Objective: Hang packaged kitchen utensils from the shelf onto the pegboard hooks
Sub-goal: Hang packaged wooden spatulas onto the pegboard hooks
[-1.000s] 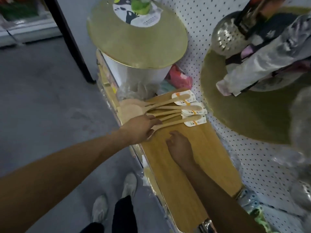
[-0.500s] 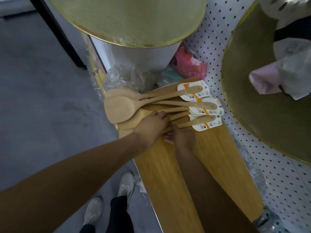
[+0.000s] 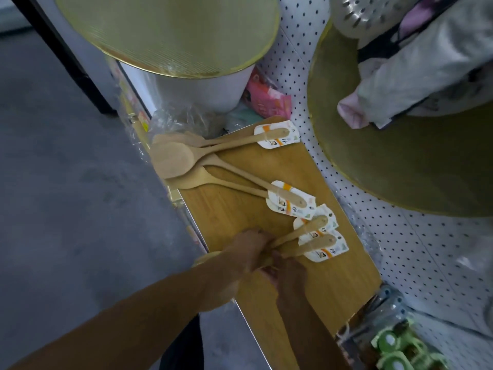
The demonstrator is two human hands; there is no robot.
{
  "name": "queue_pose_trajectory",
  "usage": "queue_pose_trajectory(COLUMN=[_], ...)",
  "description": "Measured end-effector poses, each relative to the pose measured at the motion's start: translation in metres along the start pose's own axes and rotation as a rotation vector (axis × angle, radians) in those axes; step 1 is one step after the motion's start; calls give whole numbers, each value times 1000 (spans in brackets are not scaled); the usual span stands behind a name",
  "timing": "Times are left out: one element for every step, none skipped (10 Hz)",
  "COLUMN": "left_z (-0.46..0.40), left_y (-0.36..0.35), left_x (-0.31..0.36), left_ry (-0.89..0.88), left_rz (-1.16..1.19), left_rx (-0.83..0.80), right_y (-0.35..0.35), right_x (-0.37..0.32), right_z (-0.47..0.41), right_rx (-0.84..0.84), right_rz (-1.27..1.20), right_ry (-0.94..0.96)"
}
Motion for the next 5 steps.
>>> queue_pose_trajectory(left_z=[37, 68, 92, 126, 168], left_y=[-1, 4, 3, 4, 7], left_x=[21, 37, 50, 64, 82], left_ry=[20, -14, -90, -168, -231], left_rz=[69, 62, -4, -38, -95], left_rx=[-90, -146, -129, -101, -95], right_y=[22, 41, 61, 89, 109], right_x=[6, 8, 23, 40, 54], right_z=[30, 72, 103, 134, 175], right_rx=[89, 47, 143, 240, 196], right_rz=[-43, 153, 40, -53, 33], right_ry=[-51, -7, 16, 78, 136])
Point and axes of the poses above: each hand's wrist, its own z-axis away from the middle knuckle, its own y-axis out of the back of the hand, x = y × z, the point moved 1 cm from there along -z, towards the middle knuckle, and after that the axes turned 8 degrees about y, right-handed, at the moved point
